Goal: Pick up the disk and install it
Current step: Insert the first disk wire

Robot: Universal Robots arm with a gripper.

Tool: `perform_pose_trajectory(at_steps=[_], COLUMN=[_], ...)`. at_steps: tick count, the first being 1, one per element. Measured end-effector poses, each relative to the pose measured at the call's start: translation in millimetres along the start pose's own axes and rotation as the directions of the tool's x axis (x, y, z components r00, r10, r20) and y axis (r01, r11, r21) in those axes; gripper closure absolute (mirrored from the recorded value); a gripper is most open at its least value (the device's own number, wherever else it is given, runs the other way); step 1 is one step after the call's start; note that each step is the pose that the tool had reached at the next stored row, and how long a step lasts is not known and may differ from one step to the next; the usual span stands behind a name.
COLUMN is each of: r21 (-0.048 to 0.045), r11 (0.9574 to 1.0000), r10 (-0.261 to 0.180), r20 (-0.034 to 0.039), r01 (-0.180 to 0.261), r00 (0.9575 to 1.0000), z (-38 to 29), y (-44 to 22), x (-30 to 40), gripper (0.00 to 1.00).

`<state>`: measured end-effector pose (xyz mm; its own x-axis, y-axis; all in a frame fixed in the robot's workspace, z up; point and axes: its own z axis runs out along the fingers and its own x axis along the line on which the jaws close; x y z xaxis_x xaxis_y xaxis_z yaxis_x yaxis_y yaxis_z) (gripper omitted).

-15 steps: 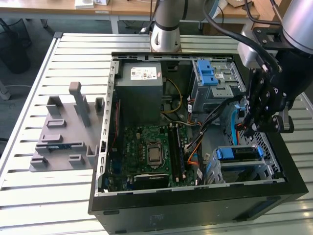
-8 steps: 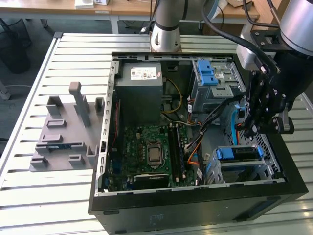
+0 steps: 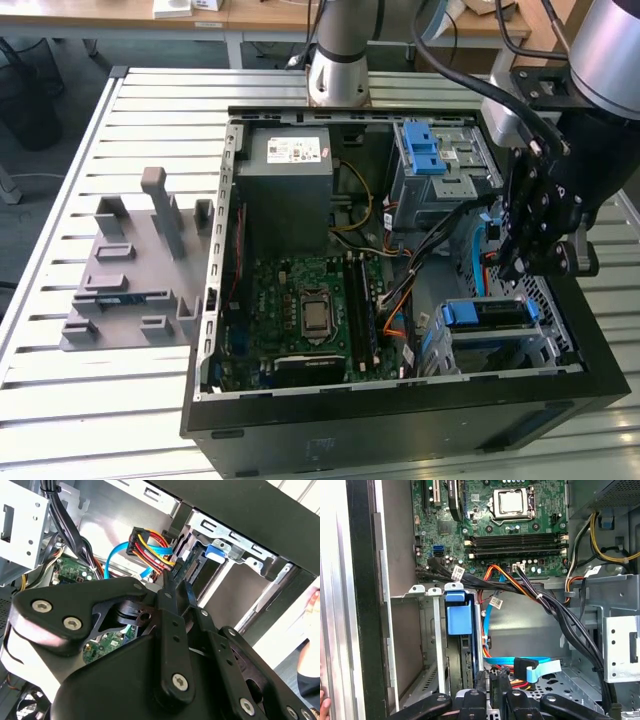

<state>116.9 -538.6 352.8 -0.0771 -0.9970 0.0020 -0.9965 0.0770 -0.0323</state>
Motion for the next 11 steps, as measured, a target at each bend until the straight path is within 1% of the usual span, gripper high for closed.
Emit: perform_pose_trajectory(at_steps=[5,8,11], r21=[0.0005,0.0009,0.0011], r11=[1.0000,1.0000,1.0000], r10=[0.000,0.000,0.000], r20=[0.0000,-0.0059,-0.0087], r01=[0.000,0.000,0.000], r00=[1.0000,1.0000,1.0000], z=[1.2,1.1,0.1], y=[0.1,0.1,0.2], x=[-0.2,-1.0,-1.9], gripper=[0.76,0.76,0.76])
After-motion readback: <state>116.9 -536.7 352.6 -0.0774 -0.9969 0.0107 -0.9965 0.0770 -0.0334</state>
